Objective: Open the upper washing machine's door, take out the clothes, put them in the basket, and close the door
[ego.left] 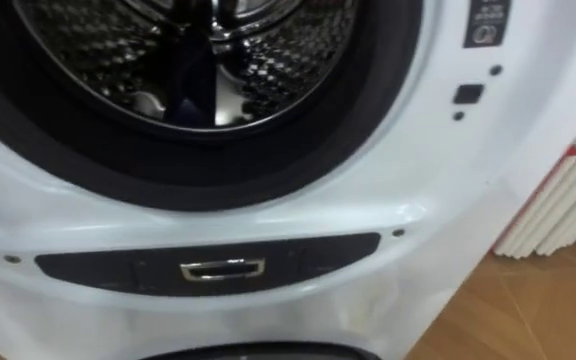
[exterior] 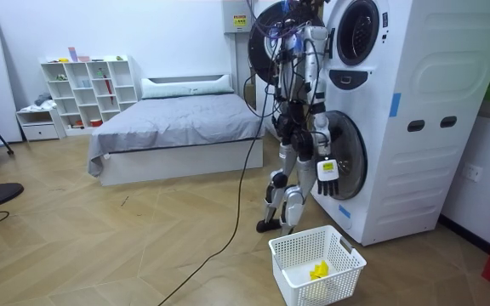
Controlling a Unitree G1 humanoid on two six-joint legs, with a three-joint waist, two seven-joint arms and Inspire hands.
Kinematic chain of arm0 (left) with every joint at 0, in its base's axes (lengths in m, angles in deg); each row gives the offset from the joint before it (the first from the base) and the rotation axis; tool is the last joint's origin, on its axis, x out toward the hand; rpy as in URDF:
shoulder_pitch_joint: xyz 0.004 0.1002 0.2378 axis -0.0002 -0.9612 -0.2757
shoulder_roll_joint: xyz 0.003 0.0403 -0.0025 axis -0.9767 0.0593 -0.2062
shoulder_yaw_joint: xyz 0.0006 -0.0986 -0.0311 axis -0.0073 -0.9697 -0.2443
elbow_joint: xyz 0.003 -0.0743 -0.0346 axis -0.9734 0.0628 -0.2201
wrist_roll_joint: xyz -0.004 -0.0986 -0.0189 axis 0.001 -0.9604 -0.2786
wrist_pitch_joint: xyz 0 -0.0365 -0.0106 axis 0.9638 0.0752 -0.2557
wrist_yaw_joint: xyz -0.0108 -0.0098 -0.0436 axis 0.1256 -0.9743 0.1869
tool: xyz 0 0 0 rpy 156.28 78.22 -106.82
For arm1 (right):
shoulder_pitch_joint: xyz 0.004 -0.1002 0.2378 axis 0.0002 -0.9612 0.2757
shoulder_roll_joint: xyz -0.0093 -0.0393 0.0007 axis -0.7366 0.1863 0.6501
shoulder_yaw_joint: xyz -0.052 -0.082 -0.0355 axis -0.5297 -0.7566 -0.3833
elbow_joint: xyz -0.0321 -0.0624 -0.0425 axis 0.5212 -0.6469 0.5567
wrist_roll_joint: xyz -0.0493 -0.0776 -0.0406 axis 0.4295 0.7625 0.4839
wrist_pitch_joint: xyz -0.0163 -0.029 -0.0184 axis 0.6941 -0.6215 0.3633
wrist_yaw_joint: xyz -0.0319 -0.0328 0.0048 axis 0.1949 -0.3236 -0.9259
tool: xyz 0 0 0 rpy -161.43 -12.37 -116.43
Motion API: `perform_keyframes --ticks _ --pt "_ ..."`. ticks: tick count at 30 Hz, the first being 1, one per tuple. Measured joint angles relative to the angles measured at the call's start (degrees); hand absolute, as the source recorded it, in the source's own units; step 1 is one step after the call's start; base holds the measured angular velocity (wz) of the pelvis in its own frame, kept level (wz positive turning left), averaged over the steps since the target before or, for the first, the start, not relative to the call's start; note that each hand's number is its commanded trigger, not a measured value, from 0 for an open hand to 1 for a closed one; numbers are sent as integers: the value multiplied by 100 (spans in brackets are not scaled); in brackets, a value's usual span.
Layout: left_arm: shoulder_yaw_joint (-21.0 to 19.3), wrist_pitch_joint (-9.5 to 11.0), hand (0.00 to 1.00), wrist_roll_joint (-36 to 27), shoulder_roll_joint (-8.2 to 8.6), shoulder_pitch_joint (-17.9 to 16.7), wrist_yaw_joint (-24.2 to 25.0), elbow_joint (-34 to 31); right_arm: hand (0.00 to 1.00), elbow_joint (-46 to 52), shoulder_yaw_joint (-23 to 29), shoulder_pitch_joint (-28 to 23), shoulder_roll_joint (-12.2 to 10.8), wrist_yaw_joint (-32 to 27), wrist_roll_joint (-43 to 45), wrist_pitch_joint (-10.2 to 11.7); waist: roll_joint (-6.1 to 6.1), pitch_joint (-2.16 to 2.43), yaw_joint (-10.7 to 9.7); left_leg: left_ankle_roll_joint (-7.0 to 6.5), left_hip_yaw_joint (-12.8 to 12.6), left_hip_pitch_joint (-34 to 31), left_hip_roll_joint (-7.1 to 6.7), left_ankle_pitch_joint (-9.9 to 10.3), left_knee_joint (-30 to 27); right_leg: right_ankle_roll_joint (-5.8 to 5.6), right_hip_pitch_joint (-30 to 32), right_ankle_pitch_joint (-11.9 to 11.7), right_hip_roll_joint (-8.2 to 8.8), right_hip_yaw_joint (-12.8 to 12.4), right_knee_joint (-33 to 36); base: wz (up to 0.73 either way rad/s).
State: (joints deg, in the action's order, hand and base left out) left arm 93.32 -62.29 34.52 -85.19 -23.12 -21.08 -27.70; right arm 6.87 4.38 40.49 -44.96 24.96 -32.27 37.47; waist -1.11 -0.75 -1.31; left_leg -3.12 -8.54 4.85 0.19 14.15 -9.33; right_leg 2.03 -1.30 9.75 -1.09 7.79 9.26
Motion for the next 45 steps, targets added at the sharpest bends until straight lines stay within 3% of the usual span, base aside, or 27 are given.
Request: perform_keyframes --ticks 14,21,23,25,26,28,30,31,32,33,35,36,37,38,40,42,44,45 --pt "-333 -2 0 46 158 -75 10 -39 0 258 -127 -212 -96 -387 36 56 25 10 19 2 87 146 -3 1 8 -4 -239 -4 -2 26 -148 2" --pt "-595 -27 0 723 165 -235 -159 74 0 341 -116 -332 -108 -490 17 74 19 25 42 49 129 217 57 97 -21 -1 -357 -3 -84 76 -128 5" --pt "-643 -99 0 1118 139 -279 -198 129 0 470 -112 -376 -116 -489 204 73 31 21 94 72 131 113 115 227 -336 51 -348 36 -119 95 -20 -2" --pt "-635 -241 0 1332 121 -257 -181 120 0 493 -113 -349 -116 -464 497 43 -9 43 126 160 122 -276 226 423 -1164 112 -178 94 -179 80 173 -5" --pt "-634 -268 0 1362 122 -235 -145 112 0 496 -113 -328 -114 -443 539 32 -25 40 160 164 144 -436 228 424 -1448 128 -145 85 -188 82 195 0" --pt "-621 -363 0 1389 180 -159 -18 16 0 484 -95 -301 -61 -426 653 42 -3 40 158 189 524 -988 256 410 -2351 203 -60 61 -237 187 226 11" --pt "-621 -384 0 1365 190 -47 31 -66 0 473 3 -307 -46 -430 695 58 -29 65 128 306 668 -1203 316 399 -2723 286 30 49 -192 347 199 8" --pt "-613 -395 0 1272 217 6 31 -155 0 465 68 -304 -10 -461 694 85 73 9 133 317 528 -1251 539 406 -3294 332 37 48 -244 443 247 -8" --pt "-612 -397 0 1232 236 5 32 -162 0 458 74 -324 20 -494 692 96 85 5 113 343 443 -1198 651 393 -3576 346 42 47 -272 532 263 -9" --pt "-617 -397 0 1221 251 60 39 -166 0 526 111 -323 77 -526 726 94 206 21 -21 455 405 -956 828 324 -3821 375 76 49 -328 588 362 14" --pt "-600 -390 0 1165 243 316 54 -185 0 647 239 -355 113 -566 854 79 292 28 -182 648 456 -466 989 200 -3586 396 312 64 -328 680 606 20" --pt "-566 -373 0 1080 244 523 64 -189 0 651 283 -361 114 -576 885 76 328 27 -214 738 521 -110 1045 253 -3043 395 477 63 -316 689 815 10" --pt "-528 -342 0 1054 248 703 100 -244 0 660 294 -357 111 -561 888 76 340 17 -282 889 582 196 996 495 -2355 384 629 46 -266 730 983 13" --pt "-495 -305 0 1054 246 749 113 -299 0 665 294 -360 109 -551 887 76 337 2 -279 877 546 327 988 592 -2040 380 671 33 -245 771 1032 26" --pt "-317 -190 0 1058 256 993 170 -340 0 734 336 -394 102 -553 882 66 383 28 -324 833 637 519 998 928 -1347 304 870 -108 -243 882 1047 18" --pt "-165 -187 0 1048 253 1069 245 -334 0 793 423 -409 82 -534 888 32 405 18 -328 727 624 498 939 1012 -1008 248 1013 -319 -202 883 999 5" --pt "3 -185 0 1008 257 1052 263 -331 0 778 562 -425 46 -500 881 9 364 34 -286 640 526 466 791 1005 -793 173 1102 -559 -113 834 852 -11" --pt "35 -184 0 962 253 945 263 -325 0 758 642 -457 27 -491 881 8 325 48 -248 436 428 460 667 898 -708 135 1161 -758 -50 718 751 -34"
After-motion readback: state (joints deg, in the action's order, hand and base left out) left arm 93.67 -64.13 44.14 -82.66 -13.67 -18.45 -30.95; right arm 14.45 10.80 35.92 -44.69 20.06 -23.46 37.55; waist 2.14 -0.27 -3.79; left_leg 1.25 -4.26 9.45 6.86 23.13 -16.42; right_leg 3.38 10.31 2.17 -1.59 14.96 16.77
